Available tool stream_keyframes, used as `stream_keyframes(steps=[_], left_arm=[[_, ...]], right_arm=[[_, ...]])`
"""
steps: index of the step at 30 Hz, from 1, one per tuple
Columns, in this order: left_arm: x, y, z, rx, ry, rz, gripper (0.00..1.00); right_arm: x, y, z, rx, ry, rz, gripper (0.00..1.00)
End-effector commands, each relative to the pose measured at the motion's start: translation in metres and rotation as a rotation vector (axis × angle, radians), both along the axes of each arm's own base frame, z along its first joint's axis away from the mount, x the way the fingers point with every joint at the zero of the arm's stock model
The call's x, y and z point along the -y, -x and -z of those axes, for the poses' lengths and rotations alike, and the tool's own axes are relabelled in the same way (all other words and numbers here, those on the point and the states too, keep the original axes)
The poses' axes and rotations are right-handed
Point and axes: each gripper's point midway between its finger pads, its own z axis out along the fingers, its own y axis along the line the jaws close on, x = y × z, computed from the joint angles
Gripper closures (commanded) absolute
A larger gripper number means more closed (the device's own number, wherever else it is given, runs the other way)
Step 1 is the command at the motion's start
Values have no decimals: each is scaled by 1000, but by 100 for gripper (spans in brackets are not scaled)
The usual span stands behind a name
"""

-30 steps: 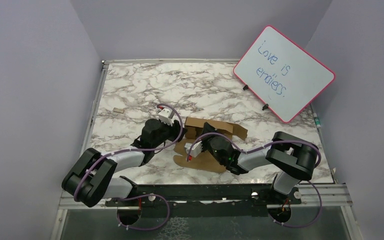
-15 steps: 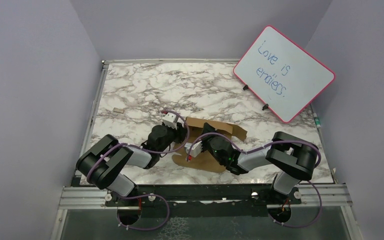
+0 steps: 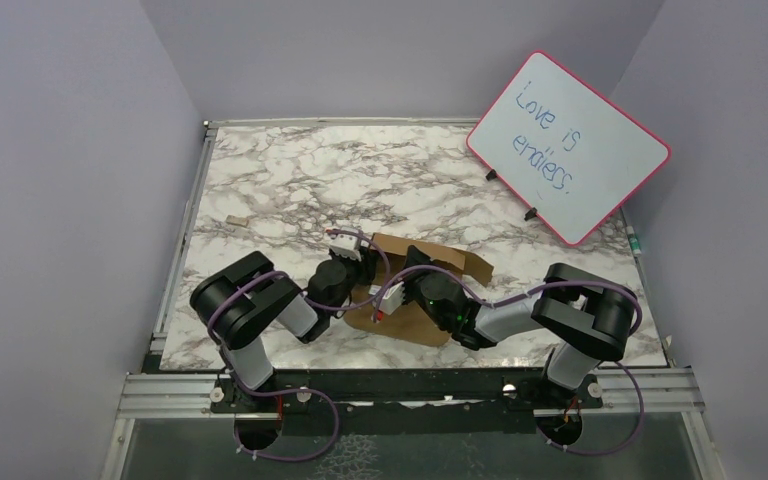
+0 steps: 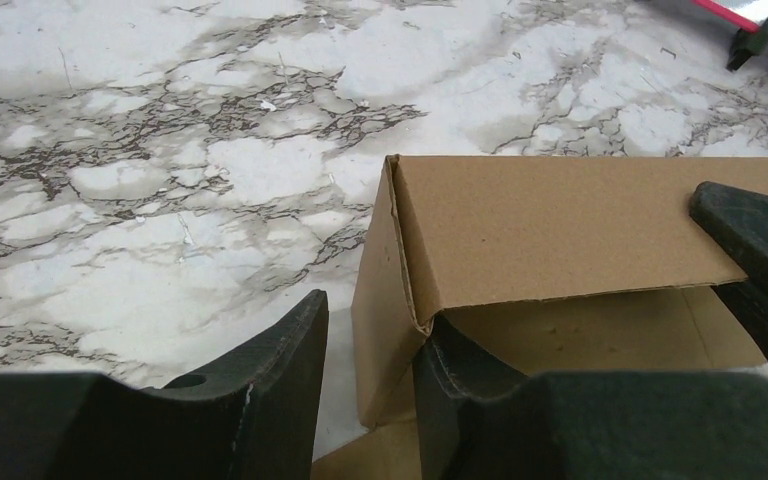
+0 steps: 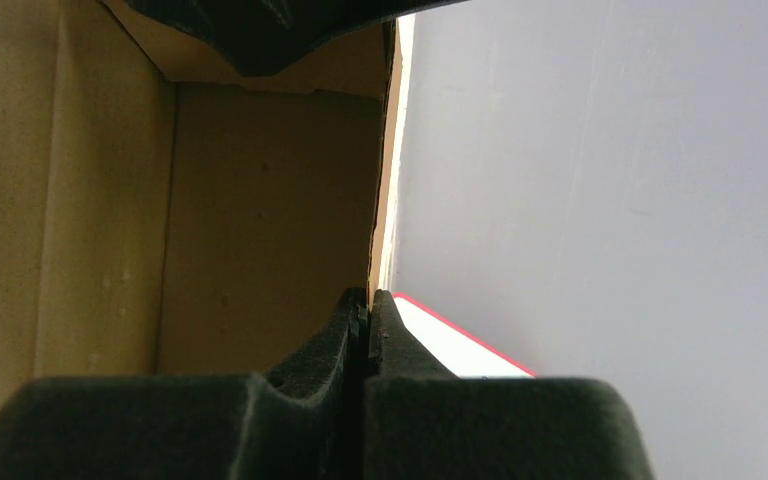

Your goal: Fold the paper box

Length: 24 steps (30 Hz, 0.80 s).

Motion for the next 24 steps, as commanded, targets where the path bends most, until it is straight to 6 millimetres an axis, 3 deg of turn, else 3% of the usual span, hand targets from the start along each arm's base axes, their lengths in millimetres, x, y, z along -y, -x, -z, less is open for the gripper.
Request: stream_keyframes(steps=[1, 11, 18, 24], left_arm=[[-14, -19, -20, 93, 57, -165, 64], [-10, -25, -22, 135, 87, -215, 52], [-24, -27, -24, 148, 70, -323, 53], [-41, -26, -13, 115, 61, -438, 59]], right_arm=[[-4, 9, 13, -35, 21, -28, 99], [-2, 10, 16, -47, 17, -23, 99], [-2, 9, 18, -53, 19, -20, 99], [-2, 9, 18, -52, 15, -16, 99]])
